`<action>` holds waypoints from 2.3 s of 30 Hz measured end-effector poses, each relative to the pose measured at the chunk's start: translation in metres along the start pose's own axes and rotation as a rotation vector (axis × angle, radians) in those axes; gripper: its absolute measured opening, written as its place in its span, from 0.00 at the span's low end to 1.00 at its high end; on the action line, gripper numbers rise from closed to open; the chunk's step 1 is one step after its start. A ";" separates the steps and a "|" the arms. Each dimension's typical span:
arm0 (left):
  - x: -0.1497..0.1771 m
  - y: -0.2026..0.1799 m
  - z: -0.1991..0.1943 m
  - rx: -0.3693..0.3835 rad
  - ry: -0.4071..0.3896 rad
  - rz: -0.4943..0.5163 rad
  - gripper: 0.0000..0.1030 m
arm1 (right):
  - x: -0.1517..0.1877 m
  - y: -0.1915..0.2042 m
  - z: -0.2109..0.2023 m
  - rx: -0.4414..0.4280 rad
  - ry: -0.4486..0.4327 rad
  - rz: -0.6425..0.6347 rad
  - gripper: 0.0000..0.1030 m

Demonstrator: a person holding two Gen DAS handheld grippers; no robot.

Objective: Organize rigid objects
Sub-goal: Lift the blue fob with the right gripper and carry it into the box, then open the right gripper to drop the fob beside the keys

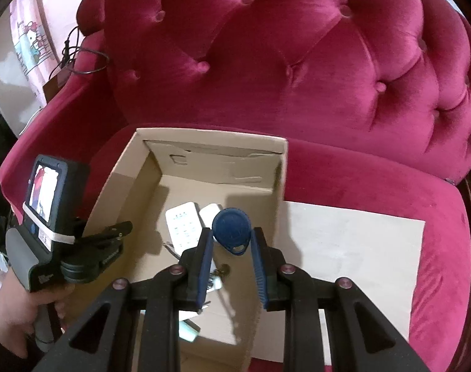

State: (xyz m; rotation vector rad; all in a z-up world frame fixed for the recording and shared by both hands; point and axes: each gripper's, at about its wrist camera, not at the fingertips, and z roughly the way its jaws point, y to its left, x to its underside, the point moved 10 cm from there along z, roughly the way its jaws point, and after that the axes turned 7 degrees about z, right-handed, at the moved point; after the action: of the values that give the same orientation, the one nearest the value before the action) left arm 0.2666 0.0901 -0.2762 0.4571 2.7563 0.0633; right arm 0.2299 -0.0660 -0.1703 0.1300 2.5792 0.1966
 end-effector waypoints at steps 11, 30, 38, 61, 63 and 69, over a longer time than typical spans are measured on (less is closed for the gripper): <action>0.000 -0.001 -0.001 0.000 0.000 0.001 0.14 | 0.006 0.020 0.024 -0.021 0.027 -0.012 0.25; -0.001 -0.004 -0.001 -0.002 0.000 0.002 0.14 | 0.040 0.027 0.084 -0.010 0.141 0.000 0.25; -0.001 -0.006 0.000 -0.002 0.000 0.003 0.14 | 0.041 0.029 0.090 -0.007 0.150 0.005 0.26; -0.001 -0.006 0.000 -0.002 0.000 0.002 0.14 | 0.032 0.023 0.061 0.024 0.090 0.013 0.41; -0.001 -0.006 0.000 -0.003 0.000 0.003 0.14 | 0.030 0.023 0.057 0.029 0.085 0.015 0.41; -0.002 -0.005 0.000 -0.003 0.000 0.004 0.14 | 0.025 0.020 0.042 0.041 0.062 0.024 0.43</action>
State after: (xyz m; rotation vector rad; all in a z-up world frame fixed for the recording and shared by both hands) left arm 0.2665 0.0845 -0.2764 0.4616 2.7552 0.0686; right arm 0.2316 -0.0378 -0.2149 0.1722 2.6449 0.1585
